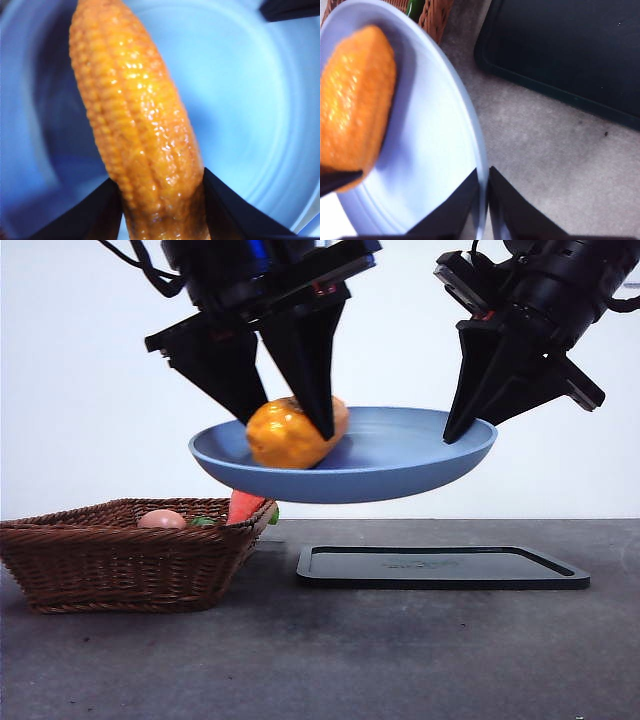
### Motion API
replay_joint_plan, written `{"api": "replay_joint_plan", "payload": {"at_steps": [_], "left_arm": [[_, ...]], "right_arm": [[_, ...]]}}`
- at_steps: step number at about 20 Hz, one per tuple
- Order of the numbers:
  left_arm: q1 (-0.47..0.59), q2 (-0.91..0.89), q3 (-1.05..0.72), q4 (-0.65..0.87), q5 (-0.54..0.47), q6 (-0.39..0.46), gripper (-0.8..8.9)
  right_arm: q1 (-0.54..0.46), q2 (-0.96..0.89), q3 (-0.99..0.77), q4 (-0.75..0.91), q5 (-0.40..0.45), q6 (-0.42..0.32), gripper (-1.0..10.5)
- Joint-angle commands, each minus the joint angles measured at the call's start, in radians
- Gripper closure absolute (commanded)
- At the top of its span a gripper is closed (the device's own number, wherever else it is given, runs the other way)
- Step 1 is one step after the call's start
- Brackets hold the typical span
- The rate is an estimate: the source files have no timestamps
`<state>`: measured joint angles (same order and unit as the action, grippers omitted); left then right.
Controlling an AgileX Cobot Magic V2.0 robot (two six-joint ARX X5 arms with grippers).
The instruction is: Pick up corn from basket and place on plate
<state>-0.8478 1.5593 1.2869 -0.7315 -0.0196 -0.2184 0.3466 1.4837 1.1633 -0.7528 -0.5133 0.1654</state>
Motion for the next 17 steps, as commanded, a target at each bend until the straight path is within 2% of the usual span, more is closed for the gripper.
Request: {"api": "replay_joint_plan", "payload": {"at_steps": [1, 5, 10, 14, 17], "left_arm": [[-0.018, 0.021, 0.016, 0.018, 0.003, 0.020, 6.51], [-0.018, 0.021, 0.016, 0.011, 0.003, 0.020, 5.50], [-0.019, 0.021, 0.016, 0.009, 0.003, 0.019, 5.35], [-0.025, 0.021, 0.016, -0.018, 0.003, 0.023, 4.69], [-0.031, 0.016, 0.018, -0.029, 0.003, 0.027, 4.60]], "right_arm": [[0.006, 0.012, 0.021, 0.004, -0.017, 0.012, 9.4], [0.006, 0.012, 0.021, -0.008, -0.045, 0.018, 9.4], [0.003, 0.012, 0.021, -0.035, -0.045, 0.035, 9.4], [0.004, 0.012, 0.021, -0.037, -0.045, 0.063, 9.4], [0.004, 0.012, 0.021, -0.042, -0.045, 0.069, 9.4]]}}
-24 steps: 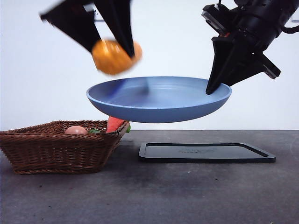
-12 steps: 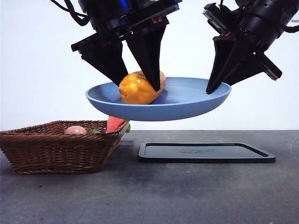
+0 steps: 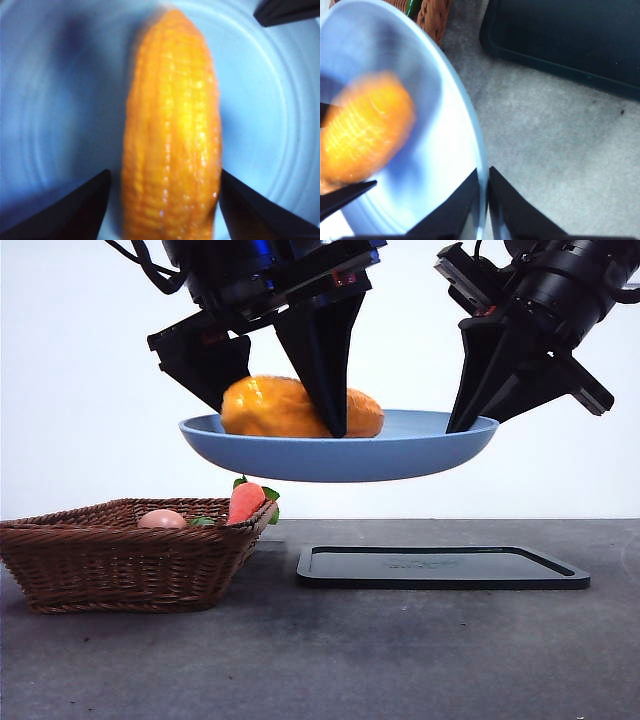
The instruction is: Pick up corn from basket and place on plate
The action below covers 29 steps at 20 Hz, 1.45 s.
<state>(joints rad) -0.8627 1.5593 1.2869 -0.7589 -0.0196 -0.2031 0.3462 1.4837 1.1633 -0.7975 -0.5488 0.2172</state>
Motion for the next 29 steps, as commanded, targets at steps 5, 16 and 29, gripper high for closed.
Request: {"api": "replay_joint_plan", "payload": {"at_steps": [5, 16, 29], "left_arm": [[-0.016, -0.010, 0.083, -0.052, 0.003, 0.037, 4.60], [-0.013, -0.189, 0.231, -0.147, -0.003, 0.088, 4.61], [-0.013, -0.528, 0.231, -0.241, -0.012, 0.044, 4.62]], "right_arm": [[0.004, 0.012, 0.021, -0.001, -0.009, 0.038, 9.4], [-0.125, 0.049, 0.023, 0.000, -0.009, 0.123, 9.4], [-0.297, 0.486, 0.349, 0.054, -0.008, 0.143, 9.4]]}}
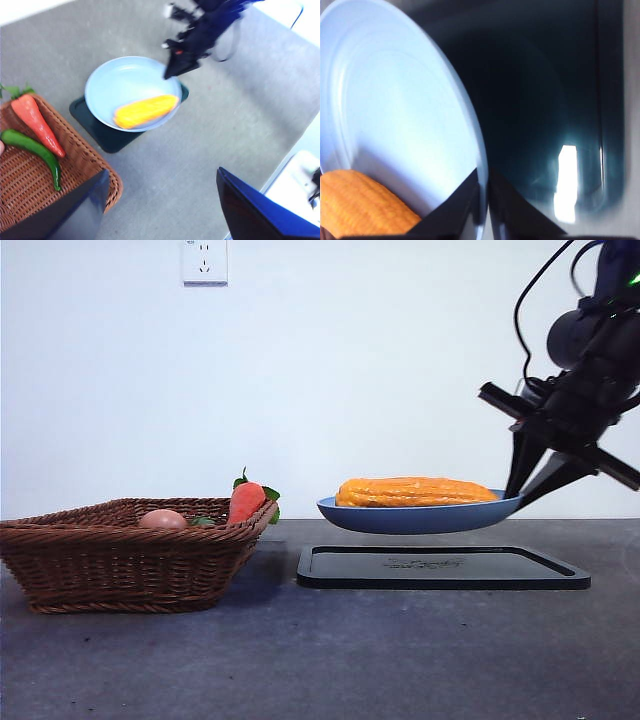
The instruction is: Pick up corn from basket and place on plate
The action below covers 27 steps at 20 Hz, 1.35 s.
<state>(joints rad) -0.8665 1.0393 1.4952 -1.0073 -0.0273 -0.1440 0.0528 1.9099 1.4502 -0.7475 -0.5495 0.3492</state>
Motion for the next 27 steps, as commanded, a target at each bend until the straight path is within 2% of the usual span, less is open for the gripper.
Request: {"api": "replay_joint_plan", "payload": {"at_steps": [1, 6, 11, 12, 15, 18, 24, 27], "left_arm": [[-0.009, -0.023, 0.023, 0.006, -0.005, -0.026, 4.62], [-0.009, -0.063, 0.023, 0.013, -0.005, -0.033, 4.62], [-0.009, -0.066, 0.023, 0.013, -0.005, -0.032, 4.62], [-0.009, -0.066, 0.023, 0.013, -0.005, -0.032, 4.62], [-0.009, -0.066, 0.023, 0.013, -0.005, -0.032, 4.62], [-0.009, -0.066, 0.023, 0.012, -0.005, -0.029, 4.62], [-0.009, -0.065, 0.023, 0.013, -0.005, -0.021, 4.64], [-0.009, -0.059, 0.023, 0.011, -0.005, -0.002, 4.80]], "right_arm": [[-0.004, 0.097, 0.100, 0.003, -0.007, 0.011, 9.4], [-0.004, 0.191, 0.153, 0.010, -0.006, -0.002, 9.4], [-0.004, 0.202, 0.153, 0.006, 0.031, -0.024, 9.4], [-0.004, 0.202, 0.153, -0.005, 0.031, -0.025, 9.3], [-0.003, 0.202, 0.153, -0.044, 0.060, -0.047, 7.5], [-0.003, 0.191, 0.159, -0.051, 0.048, -0.092, 7.2], [-0.037, -0.003, 0.168, -0.096, 0.050, -0.165, 7.2], [-0.034, -0.169, 0.168, -0.148, 0.013, -0.220, 7.2]]}}
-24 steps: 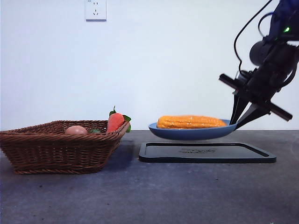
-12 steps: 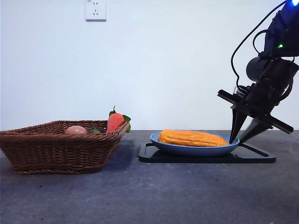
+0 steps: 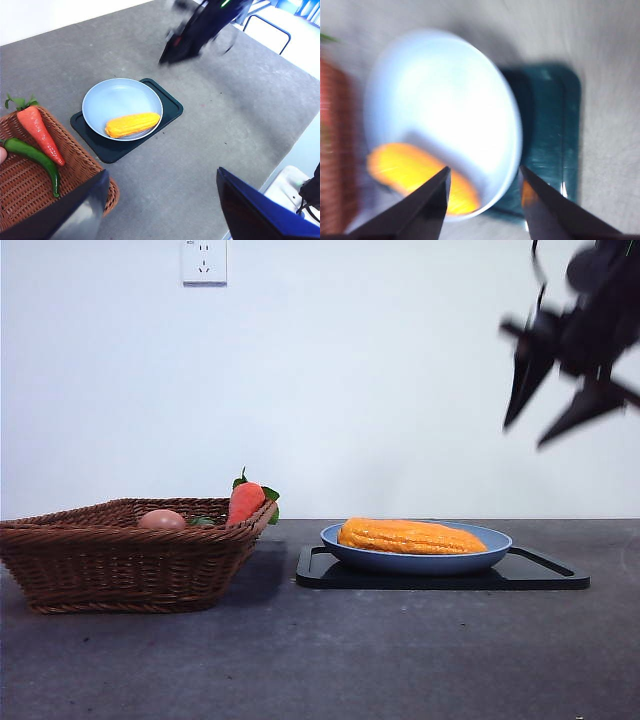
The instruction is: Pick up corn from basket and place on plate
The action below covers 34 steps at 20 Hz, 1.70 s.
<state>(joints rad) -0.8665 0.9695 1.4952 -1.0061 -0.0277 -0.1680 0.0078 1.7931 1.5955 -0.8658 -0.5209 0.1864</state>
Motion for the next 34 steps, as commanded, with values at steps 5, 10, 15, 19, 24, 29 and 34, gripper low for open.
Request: {"api": "replay_joint_plan", "payload": {"at_steps": [5, 10, 15, 19, 24, 29, 34], "left_arm": [[-0.009, 0.017, 0.023, 0.011, -0.027, 0.044, 4.81], [-0.009, 0.018, 0.023, 0.005, -0.059, 0.051, 5.83], [-0.009, 0.039, 0.023, -0.054, -0.059, 0.056, 8.09], [-0.009, 0.056, 0.023, -0.071, -0.059, 0.059, 8.09], [-0.009, 0.057, 0.023, -0.069, -0.059, 0.057, 8.09], [-0.009, 0.063, 0.023, -0.070, -0.059, 0.057, 8.09], [-0.009, 0.065, 0.023, -0.070, -0.059, 0.057, 8.09]], "right_arm": [[0.105, -0.332, 0.023, -0.234, -0.021, -0.172, 7.4], [0.232, -0.548, 0.021, -0.414, 0.071, -0.232, 8.7], [0.372, -0.723, -0.054, -0.500, 0.133, -0.251, 9.5], [0.397, -0.796, -0.140, -0.496, 0.129, -0.224, 9.5], [0.396, -0.802, -0.158, -0.482, 0.129, -0.146, 9.5], [0.396, -0.802, -0.158, -0.451, 0.129, -0.146, 9.5], [0.396, -0.802, -0.158, -0.451, 0.129, -0.146, 9.5]]}}
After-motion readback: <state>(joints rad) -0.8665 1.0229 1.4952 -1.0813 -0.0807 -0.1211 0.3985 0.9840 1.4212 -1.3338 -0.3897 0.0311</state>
